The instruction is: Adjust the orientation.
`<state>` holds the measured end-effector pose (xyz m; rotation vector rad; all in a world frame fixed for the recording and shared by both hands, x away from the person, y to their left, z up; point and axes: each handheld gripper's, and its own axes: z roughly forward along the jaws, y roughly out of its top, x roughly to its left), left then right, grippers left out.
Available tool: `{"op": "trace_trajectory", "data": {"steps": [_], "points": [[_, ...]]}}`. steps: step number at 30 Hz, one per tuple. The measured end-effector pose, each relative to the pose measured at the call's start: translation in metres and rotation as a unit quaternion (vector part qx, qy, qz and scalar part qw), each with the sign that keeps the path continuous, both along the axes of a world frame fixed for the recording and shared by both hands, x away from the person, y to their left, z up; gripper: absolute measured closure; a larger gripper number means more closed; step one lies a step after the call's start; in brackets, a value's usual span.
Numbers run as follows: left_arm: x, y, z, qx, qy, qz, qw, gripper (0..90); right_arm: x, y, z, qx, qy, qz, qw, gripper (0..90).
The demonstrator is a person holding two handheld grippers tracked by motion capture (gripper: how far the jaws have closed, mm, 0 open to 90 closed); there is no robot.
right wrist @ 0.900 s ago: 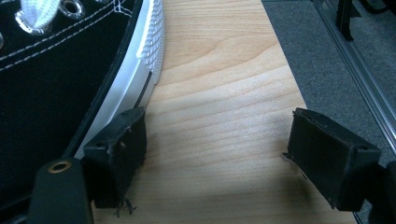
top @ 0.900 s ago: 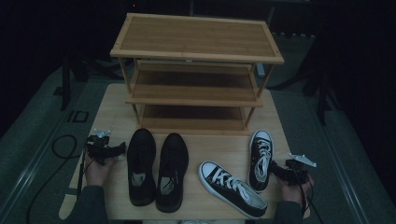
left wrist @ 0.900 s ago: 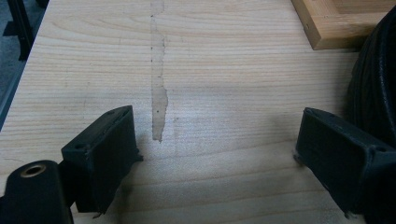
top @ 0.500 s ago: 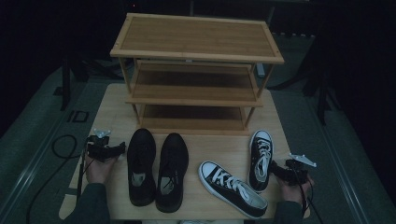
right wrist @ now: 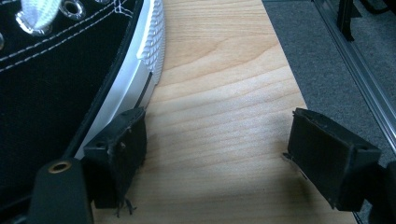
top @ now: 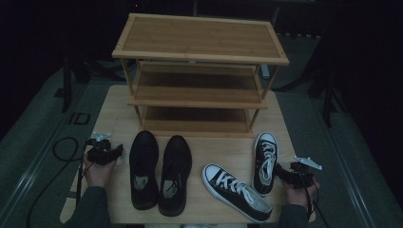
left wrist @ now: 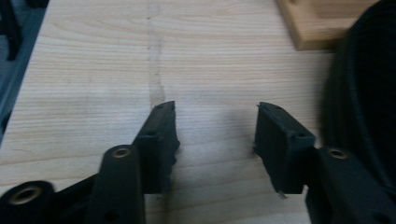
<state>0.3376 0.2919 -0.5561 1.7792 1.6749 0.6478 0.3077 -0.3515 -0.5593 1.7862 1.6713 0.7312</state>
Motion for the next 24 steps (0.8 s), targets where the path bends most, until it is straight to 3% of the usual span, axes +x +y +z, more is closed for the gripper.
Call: {"op": "trace_trajectory", "data": {"steps": [6, 7, 8, 9, 11, 15, 24], "points": [[-0.006, -0.007, 0.003, 0.01, 0.008, -0.038, 0.9992, 65.7, 0.0, 0.0, 0.0, 0.0, 0.0, 0.001, 1.0, 19.4], [-0.008, -0.008, 0.003, 0.008, 0.009, -0.045, 0.9989, 69.6, 0.0, 0.0, 0.0, 0.0, 0.0, 0.001, 1.0, 19.4], [-0.01, -0.009, 0.004, 0.008, 0.011, -0.052, 0.9985, 80.8, 0.0, 0.0, 0.0, 0.0, 0.0, 0.002, 1.0, 19.4], [-0.012, -0.01, 0.004, 0.009, 0.013, -0.059, 0.9981, 80.8, 0.0, 0.0, 0.0, 0.0, 0.0, 0.002, 1.0, 19.4], [-0.016, -0.01, 0.006, 0.006, 0.015, -0.068, 0.9975, 89.3, 0.0, 0.0, 0.0, 0.0, 0.0, 0.002, 1.0, 19.4], [-0.024, -0.012, 0.01, 0.0, 0.016, -0.069, 0.9975, 90.0, 0.0, -0.001, 0.0, 0.001, 0.0, 0.003, 1.0, 19.4], [-0.046, -0.024, 0.013, 0.02, 0.026, -0.097, 0.9948, 90.0, 0.0, -0.001, 0.0, 0.0, 0.0, 0.003, 1.0, 19.4]]}}
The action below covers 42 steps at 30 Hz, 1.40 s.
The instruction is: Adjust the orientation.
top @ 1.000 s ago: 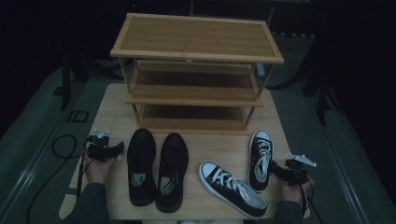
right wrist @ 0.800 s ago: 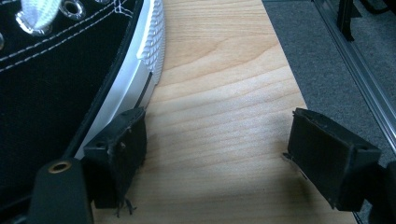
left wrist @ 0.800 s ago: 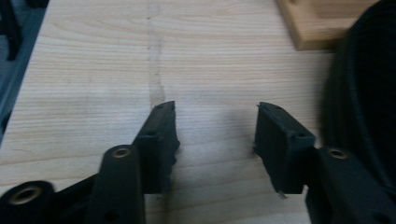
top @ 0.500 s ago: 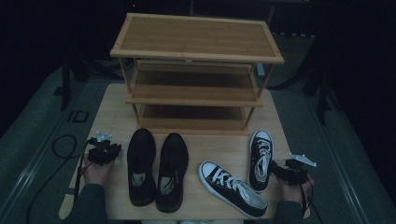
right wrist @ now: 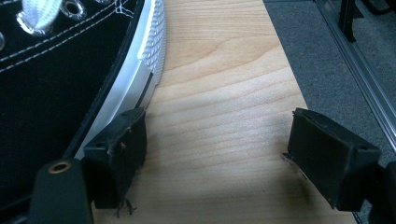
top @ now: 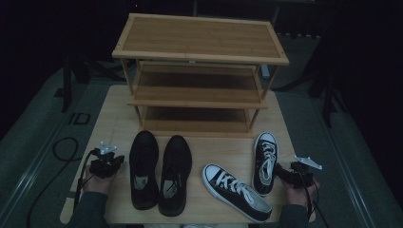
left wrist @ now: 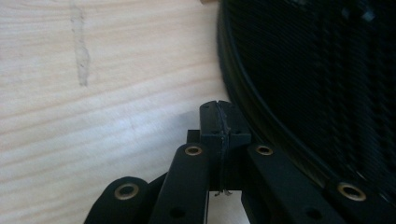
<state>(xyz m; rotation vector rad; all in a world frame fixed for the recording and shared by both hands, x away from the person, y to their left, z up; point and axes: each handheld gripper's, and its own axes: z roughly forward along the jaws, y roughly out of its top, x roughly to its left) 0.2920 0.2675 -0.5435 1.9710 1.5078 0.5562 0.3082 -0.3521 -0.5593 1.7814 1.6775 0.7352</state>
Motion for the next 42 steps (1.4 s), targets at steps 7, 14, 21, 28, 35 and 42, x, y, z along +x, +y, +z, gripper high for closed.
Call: {"op": "trace_trajectory", "data": {"steps": [7, 14, 21, 28, 35, 42], "points": [[-0.01, -0.005, -0.001, -0.012, 0.018, -0.015, 0.9997, 90.0, 0.0, 0.0, 0.0, 0.0, 0.0, 0.0, 1.0, 19.4], [-0.01, -0.01, -0.002, -0.005, 0.028, -0.024, 0.9993, 90.0, 0.0, 0.0, 0.0, 0.0, 0.0, 0.001, 1.0, 19.4], [-0.005, -0.012, -0.003, -0.003, 0.029, -0.023, 0.9993, 90.0, 0.001, 0.0, 0.0, 0.0, 0.0, 0.001, 1.0, 19.5], [0.004, -0.017, -0.004, 0.003, 0.025, -0.034, 0.9991, 90.0, 0.001, 0.0, 0.0, 0.0, 0.0, 0.002, 1.0, 19.5], [0.013, -0.023, -0.004, 0.011, 0.021, -0.045, 0.9987, 90.0, 0.001, 0.0, 0.0, 0.0, 0.0, 0.002, 1.0, 19.5], [0.017, -0.024, -0.005, 0.007, 0.022, -0.046, 0.9987, 90.0, 0.001, 0.0, 0.0, 0.0, 0.0, 0.002, 1.0, 19.5]]}}
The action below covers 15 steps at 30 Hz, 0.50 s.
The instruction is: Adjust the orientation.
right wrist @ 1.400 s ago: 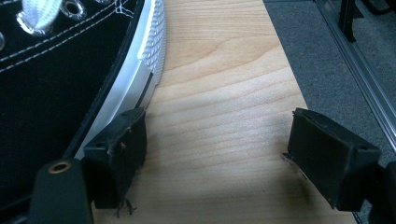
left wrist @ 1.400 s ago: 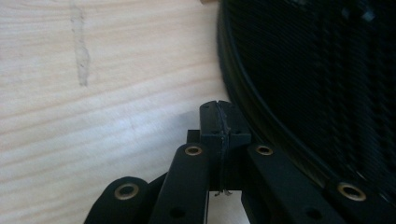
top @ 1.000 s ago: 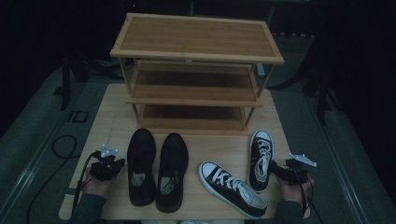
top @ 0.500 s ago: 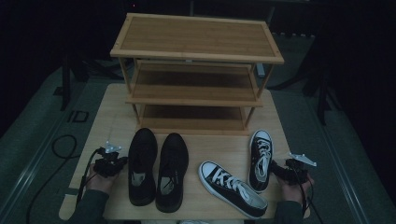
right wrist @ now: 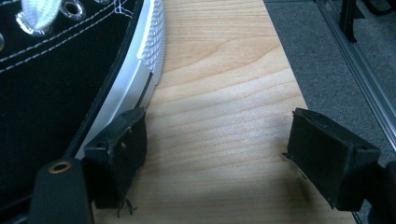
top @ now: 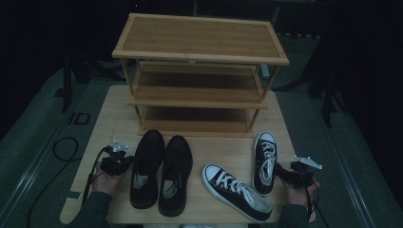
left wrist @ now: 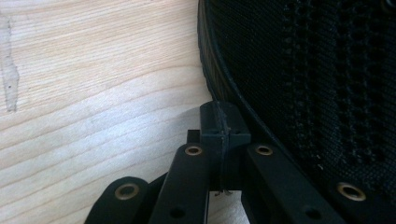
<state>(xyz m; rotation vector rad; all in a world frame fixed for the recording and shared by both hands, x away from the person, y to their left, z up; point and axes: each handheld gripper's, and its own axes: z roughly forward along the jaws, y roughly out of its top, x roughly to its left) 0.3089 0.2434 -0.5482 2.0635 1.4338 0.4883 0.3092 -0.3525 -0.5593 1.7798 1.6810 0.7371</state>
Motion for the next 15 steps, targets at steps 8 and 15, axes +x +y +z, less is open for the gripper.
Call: {"op": "trace_trajectory", "data": {"steps": [8, 15], "points": [[0.008, -0.012, 0.001, 0.009, -0.002, -0.025, 0.9997, 90.0, 0.0, 0.0, 0.0, 0.0, 0.0, 0.0, 1.0, 19.6], [0.016, -0.019, 0.001, 0.001, 0.003, -0.045, 0.999, 90.0, 0.0, 0.0, 0.0, 0.0, 0.0, 0.0, 1.0, 19.5]]}}
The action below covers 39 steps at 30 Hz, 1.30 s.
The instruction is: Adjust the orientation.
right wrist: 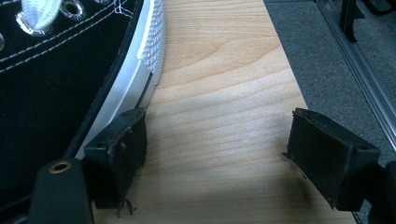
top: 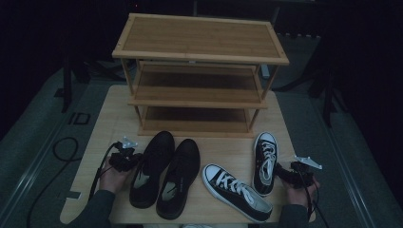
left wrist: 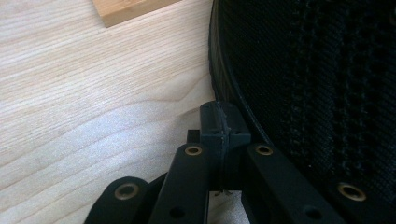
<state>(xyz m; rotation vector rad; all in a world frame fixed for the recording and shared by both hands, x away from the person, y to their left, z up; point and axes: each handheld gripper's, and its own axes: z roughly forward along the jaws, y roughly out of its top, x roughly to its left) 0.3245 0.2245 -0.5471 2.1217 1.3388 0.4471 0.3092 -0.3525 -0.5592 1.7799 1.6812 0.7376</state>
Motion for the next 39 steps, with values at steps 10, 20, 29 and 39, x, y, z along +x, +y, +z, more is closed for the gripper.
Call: {"op": "trace_trajectory", "data": {"steps": [10, 20, 29, 39], "points": [[-0.006, 0.014, 0.01, -0.033, 0.018, 0.002, 0.9993, 68.7, 0.0, 0.0, 0.0, 0.0, 0.0, 0.0, 1.0, 19.6], [-0.012, 0.016, 0.027, -0.025, 0.019, -0.013, 0.9994, 61.8, 0.0, 0.0, 0.0, 0.0, 0.0, 0.0, 1.0, 19.5], [-0.02, 0.017, 0.058, -0.049, 0.003, -0.03, 0.9983, 58.3, 0.0, 0.0, 0.0, 0.0, 0.0, 0.0, 1.0, 19.5], [-0.033, 0.01, 0.094, -0.06, -0.001, -0.042, 0.9973, 57.0, 0.0, 0.0, 0.0, 0.0, 0.0, 0.0, 1.0, 19.6]]}}
